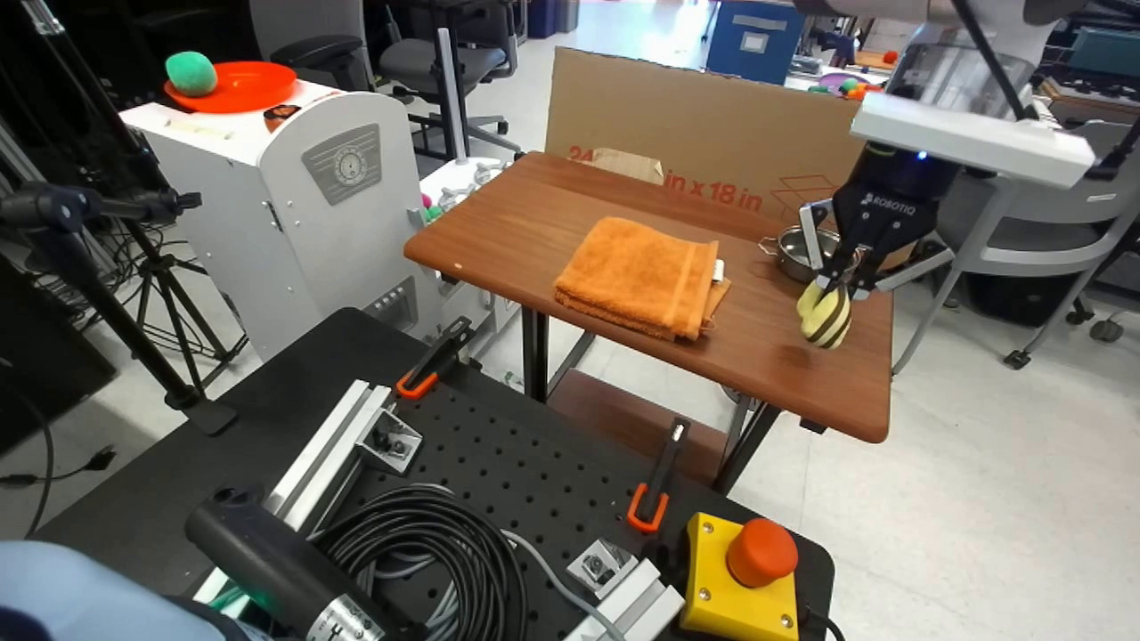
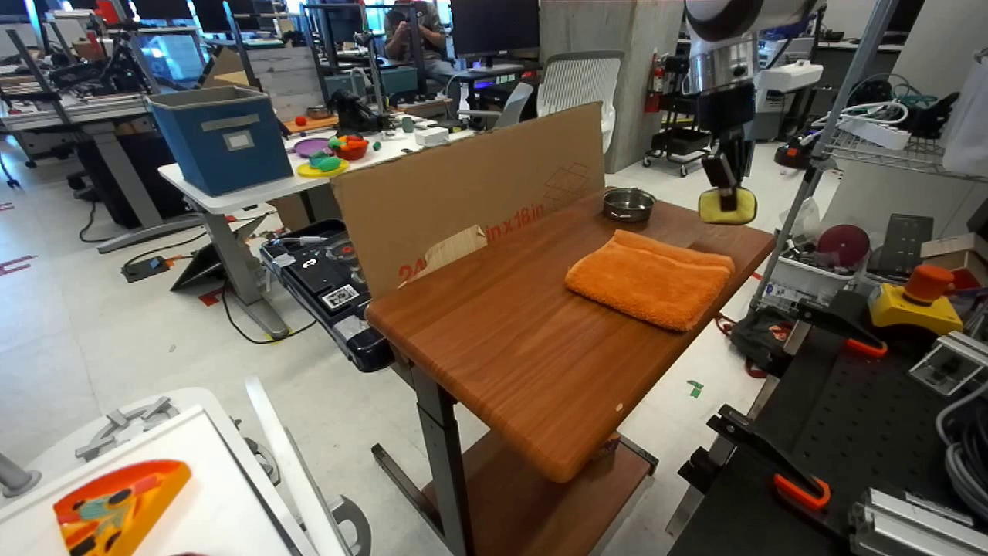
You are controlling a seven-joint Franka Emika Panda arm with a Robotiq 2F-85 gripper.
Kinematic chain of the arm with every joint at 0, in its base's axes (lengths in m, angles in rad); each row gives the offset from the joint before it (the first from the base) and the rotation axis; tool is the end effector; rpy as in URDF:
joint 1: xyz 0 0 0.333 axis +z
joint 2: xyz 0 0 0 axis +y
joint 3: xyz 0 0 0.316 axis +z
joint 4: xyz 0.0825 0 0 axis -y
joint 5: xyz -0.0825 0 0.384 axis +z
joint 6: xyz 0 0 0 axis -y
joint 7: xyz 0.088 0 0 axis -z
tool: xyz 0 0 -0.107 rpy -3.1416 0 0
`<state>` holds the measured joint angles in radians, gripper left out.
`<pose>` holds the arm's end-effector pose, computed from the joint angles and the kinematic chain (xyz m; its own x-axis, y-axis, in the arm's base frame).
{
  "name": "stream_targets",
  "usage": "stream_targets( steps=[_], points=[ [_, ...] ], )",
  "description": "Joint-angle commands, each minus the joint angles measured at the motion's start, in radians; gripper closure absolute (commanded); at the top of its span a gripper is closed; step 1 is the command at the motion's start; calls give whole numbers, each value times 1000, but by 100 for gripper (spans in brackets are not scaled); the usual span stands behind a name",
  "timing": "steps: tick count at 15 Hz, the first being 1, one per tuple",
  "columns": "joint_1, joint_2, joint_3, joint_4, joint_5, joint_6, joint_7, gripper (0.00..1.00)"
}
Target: Pick up the object from the silver bowl and put it on the table.
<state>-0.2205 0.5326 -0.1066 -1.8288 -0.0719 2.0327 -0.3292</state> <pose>0.5768 -0.1970 0.2208 0.9395 0.0485 -0.3390 0.0496 -0.9988 -0.0054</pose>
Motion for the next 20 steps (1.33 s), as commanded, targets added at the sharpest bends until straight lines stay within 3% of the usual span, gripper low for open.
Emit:
stream_targets(
  steps=[1, 2, 3, 4, 6, 14, 16, 17, 20],
  points=[
    [-9, 5, 0, -68, -18, 96, -2, 97],
    [-5, 7, -4, -82, -28, 126, 7, 97],
    [1, 7, -8, -94, -41, 152, 15, 86],
    [4, 6, -10, -104, -52, 168, 19, 62],
    [17, -11, -22, -124, -86, 203, 61, 58],
    [43, -143, -50, -190, -177, 146, 149, 2],
    [43, -180, -52, -210, -182, 114, 161, 0],
    [27, -119, -37, -162, -154, 140, 138, 0],
    [27, -129, -38, -167, -154, 138, 138, 0]
  ],
)
